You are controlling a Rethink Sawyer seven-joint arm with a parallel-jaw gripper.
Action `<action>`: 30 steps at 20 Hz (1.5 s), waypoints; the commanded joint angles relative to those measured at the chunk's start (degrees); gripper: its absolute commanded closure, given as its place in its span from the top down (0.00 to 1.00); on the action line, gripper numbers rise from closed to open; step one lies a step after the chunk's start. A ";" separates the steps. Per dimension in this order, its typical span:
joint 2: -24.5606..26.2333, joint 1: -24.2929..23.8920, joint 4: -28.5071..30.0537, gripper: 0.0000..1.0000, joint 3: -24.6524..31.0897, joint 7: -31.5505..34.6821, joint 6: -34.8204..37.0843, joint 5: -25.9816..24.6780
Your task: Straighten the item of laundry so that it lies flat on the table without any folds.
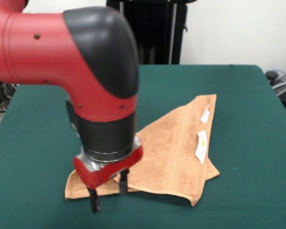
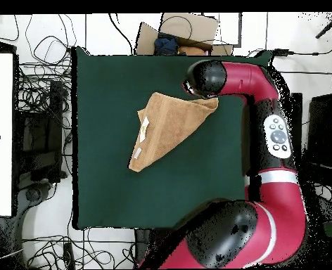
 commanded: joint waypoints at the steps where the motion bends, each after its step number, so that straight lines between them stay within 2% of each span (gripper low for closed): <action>1: 1.36 4.68 -7.15 1.00 -3.86 2.91 7.02 -2.36; 10: 2.44 6.05 -6.20 1.00 -4.12 3.61 9.30 1.00; 16: 4.37 8.69 -5.56 1.00 -3.19 10.57 11.93 5.84; 25: 10.52 14.90 -14.45 1.00 -3.51 17.01 16.40 9.58; 30: 13.54 16.89 -19.05 1.00 -3.13 16.83 19.38 11.18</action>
